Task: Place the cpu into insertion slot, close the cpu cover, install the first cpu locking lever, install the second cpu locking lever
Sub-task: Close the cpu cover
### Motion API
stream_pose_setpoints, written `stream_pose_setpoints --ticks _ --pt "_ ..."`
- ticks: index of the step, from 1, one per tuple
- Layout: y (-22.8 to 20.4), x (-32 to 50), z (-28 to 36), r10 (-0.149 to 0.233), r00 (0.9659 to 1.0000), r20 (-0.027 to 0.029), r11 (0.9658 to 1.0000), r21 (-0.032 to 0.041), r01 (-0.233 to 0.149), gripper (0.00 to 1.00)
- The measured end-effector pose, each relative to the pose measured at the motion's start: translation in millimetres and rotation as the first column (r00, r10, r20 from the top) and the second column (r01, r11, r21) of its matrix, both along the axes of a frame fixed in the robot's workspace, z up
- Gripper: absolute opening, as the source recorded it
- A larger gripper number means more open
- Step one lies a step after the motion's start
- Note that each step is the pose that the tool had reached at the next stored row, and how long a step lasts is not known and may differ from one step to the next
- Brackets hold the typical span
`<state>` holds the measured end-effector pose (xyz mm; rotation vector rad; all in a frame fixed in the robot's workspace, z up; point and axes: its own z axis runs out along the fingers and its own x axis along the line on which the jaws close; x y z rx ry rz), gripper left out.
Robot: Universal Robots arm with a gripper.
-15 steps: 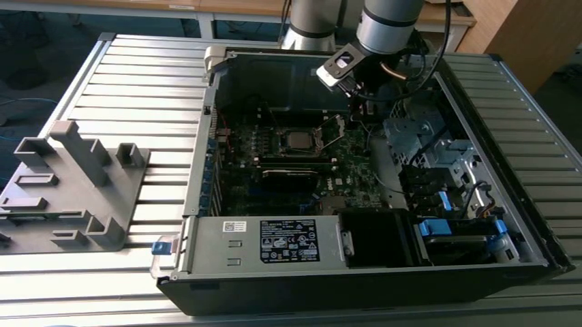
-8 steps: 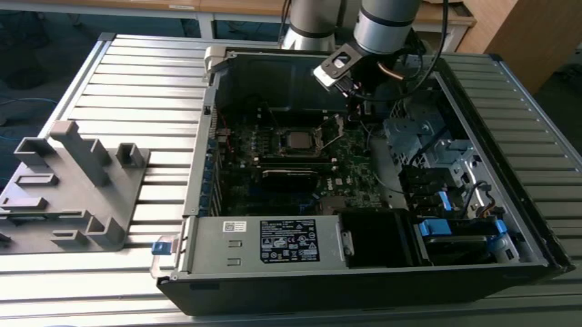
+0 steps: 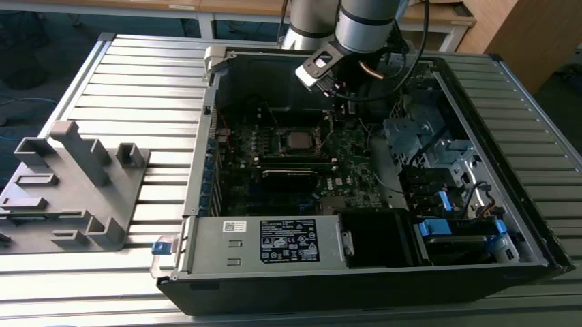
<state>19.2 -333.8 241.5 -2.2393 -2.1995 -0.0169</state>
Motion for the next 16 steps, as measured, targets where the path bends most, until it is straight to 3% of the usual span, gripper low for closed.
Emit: stream_pose_setpoints --ticks 10,16 --pt "0.0 -38.7 0.0 0.0 0.9994 0.0332 1.0 0.0 0.0 0.11" --pt "0.0 -40.5 0.0 0.0 0.9994 0.0353 1.0 0.0001 0.0 0.11"
